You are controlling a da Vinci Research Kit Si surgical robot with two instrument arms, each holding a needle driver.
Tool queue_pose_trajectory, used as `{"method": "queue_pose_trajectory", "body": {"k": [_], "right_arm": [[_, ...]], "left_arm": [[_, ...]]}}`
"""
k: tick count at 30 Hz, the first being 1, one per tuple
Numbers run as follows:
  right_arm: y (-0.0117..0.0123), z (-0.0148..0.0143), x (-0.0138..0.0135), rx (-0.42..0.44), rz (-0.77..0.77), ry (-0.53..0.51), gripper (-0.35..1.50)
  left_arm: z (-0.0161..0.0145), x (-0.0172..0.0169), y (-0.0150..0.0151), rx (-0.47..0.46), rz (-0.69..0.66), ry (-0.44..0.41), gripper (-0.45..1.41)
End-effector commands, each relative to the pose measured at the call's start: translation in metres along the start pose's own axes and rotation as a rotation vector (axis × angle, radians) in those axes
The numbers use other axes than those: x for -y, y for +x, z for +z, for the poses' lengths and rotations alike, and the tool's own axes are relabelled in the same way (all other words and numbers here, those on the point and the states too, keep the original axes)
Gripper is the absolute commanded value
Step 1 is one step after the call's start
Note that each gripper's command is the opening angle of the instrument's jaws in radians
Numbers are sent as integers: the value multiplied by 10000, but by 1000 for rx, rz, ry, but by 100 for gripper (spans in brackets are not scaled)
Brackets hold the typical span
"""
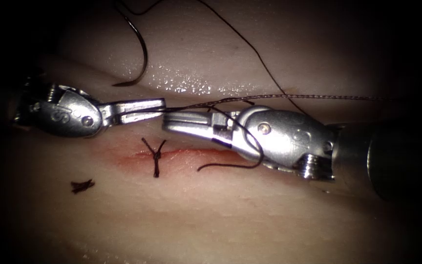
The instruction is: Wound Closure
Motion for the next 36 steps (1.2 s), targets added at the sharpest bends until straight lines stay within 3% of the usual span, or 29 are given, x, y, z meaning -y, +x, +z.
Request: {"method": "queue_pose_trajectory", "body": {"k": [1,17,25,26,27,28,29,32,36], "right_arm": [[-7,6,1,-1,0,3,-35],[-4,4,-7,-5,15,-37,-35],[-7,17,-12,56,-2,-158,-33],[-8,19,-13,77,-5,-164,-21],[-10,23,-14,120,-16,-167,9],[-10,23,-14,120,-16,-167,9],[-12,25,-14,141,-19,-171,34],[-17,28,-12,181,-27,-168,84],[-30,30,-7,215,-25,-145,89]], "left_arm": [[5,-5,-4,-8,-6,-1,-45],[5,-30,4,-54,-7,-23,-45],[16,-53,12,-65,1,-25,-45],[17,-55,15,-66,1,-26,-45],[20,-58,22,-64,-1,-31,-45],[20,-58,22,-64,-1,-31,-45],[20,-59,25,-62,-3,-36,-45],[21,-56,38,-62,-14,-42,-45],[21,-45,58,-68,4,-42,-45]]}}
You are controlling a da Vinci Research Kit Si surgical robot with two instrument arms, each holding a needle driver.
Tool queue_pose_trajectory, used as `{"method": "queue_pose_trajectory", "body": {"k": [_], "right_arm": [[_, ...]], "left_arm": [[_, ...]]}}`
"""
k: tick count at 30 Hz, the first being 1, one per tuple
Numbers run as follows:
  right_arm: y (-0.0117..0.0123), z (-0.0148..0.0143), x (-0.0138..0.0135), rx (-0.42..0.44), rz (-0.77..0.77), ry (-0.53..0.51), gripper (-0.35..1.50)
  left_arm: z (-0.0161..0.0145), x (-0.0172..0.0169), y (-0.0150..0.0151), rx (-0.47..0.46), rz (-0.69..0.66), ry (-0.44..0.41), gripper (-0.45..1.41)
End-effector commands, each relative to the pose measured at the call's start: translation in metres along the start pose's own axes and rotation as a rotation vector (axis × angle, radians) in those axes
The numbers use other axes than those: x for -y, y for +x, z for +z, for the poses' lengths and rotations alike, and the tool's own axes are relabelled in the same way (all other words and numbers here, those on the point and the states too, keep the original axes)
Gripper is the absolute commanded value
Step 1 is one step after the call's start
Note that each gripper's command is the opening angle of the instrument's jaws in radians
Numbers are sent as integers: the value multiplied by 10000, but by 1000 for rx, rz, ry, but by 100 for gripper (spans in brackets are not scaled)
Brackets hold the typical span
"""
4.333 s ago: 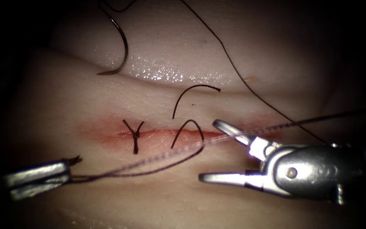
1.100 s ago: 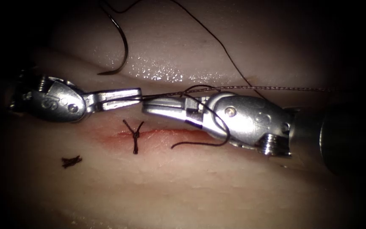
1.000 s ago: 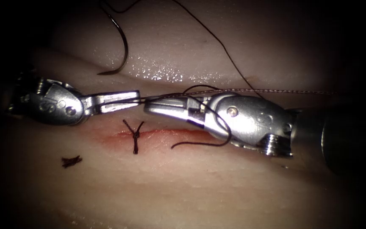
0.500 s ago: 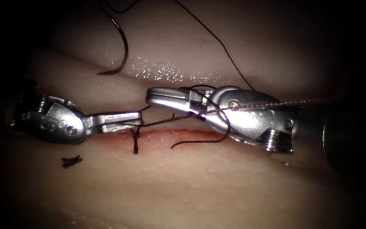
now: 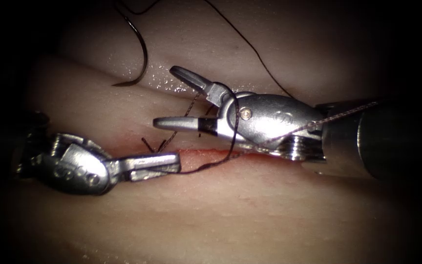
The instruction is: Wound Closure
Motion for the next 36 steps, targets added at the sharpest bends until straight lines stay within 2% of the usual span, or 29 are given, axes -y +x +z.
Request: {"method": "queue_pose_trajectory", "body": {"k": [1,9,16,22,36], "right_arm": [[-11,10,7,6,8,5,89],[-35,20,18,47,29,49,89],[-37,22,24,52,29,104,91],[-32,22,33,30,32,191,89],[-29,19,41,-17,21,304,86]], "left_arm": [[7,1,1,-5,6,-3,-45],[16,20,30,-35,20,-49,-45],[23,35,36,-82,12,-107,-45],[28,73,31,-152,-44,-167,-45],[46,106,-8,-206,-146,-243,-45]]}}
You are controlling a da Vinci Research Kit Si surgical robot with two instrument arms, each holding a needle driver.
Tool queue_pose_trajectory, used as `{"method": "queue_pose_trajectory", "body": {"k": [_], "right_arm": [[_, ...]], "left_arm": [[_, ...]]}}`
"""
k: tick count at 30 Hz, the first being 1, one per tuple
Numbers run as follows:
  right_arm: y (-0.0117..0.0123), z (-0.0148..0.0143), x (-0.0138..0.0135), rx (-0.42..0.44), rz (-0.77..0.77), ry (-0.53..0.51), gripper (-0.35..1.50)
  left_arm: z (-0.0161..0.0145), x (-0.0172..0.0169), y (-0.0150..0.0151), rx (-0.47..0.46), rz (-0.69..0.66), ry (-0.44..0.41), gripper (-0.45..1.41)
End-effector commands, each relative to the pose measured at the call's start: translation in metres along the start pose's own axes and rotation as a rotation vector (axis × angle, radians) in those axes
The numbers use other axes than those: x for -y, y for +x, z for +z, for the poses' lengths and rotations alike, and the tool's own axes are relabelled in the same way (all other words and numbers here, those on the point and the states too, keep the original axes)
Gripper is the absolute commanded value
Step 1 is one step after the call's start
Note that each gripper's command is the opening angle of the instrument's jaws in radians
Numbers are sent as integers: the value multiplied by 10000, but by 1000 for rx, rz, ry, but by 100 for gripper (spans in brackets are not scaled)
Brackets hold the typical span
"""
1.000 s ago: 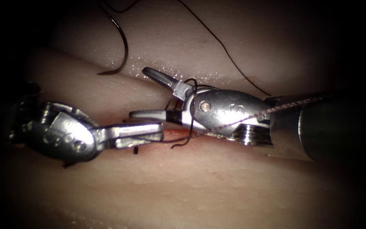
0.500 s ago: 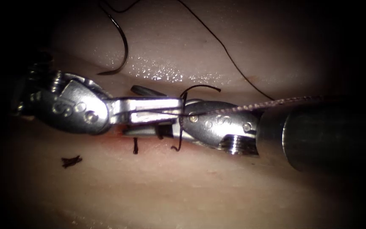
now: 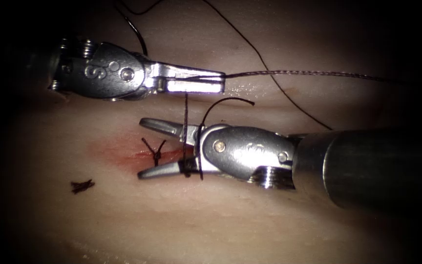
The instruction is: Wound Closure
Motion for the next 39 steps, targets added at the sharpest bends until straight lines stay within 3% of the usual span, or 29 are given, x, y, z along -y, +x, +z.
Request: {"method": "queue_pose_trajectory", "body": {"k": [1,15,22,23,24,31,39], "right_arm": [[-5,7,2,-10,-1,13,86],[-4,-1,12,-144,50,98,71],[-3,-15,11,-258,106,70,64],[-4,-18,10,-269,113,68,59],[-5,-22,7,-290,121,62,42],[-11,-29,1,-330,154,52,16],[-15,-37,-3,-369,185,32,12]], "left_arm": [[5,1,-9,-1,-9,-8,-45],[-12,15,-68,-4,-5,-44,-45],[-28,9,-98,11,-3,-29,-45],[-31,6,-101,9,-4,-23,-45],[-35,2,-104,3,-4,-14,-45],[-43,-9,-99,-31,-8,6,-45],[-53,-30,-89,-77,-5,35,-45]]}}
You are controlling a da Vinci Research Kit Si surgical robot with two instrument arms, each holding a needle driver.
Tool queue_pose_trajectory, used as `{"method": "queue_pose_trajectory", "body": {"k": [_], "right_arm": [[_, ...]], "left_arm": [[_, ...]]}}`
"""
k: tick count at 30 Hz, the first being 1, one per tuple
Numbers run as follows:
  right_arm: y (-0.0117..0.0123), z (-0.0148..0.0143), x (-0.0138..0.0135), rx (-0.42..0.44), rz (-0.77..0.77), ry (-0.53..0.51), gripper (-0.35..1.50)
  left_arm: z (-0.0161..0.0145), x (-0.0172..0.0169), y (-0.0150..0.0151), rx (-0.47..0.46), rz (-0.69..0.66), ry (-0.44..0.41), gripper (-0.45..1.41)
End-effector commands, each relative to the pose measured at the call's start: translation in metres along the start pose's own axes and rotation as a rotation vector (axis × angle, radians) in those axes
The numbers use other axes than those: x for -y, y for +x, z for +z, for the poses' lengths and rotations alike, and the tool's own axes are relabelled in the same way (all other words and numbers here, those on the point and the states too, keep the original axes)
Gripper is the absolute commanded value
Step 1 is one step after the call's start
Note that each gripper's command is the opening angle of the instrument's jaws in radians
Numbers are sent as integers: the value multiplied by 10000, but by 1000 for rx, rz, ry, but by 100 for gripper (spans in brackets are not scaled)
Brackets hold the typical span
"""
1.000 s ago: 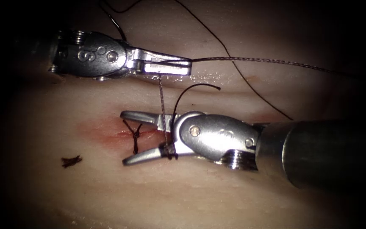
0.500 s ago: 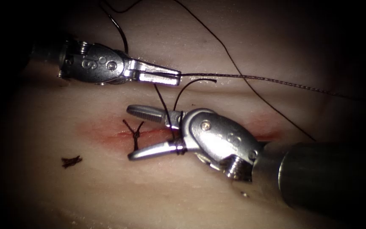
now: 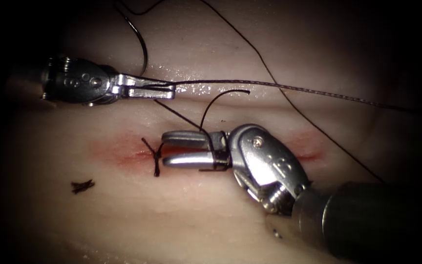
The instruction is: Wound Closure
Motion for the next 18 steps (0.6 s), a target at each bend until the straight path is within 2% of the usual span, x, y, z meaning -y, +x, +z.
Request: {"method": "queue_pose_trajectory", "body": {"k": [1,4,12,16,18], "right_arm": [[-8,8,2,-8,6,2,14],[-7,10,3,-17,10,14,19],[-3,9,0,-35,17,7,61],[-2,8,-3,-36,16,-4,63],[-2,7,-5,-33,15,-18,73]], "left_arm": [[4,-2,-7,-6,0,3,-45],[2,-4,-6,-10,1,4,-45],[-4,-20,-8,-25,12,10,-45],[-4,-35,-8,-25,21,6,-45],[-4,-45,-6,-25,24,3,-45]]}}
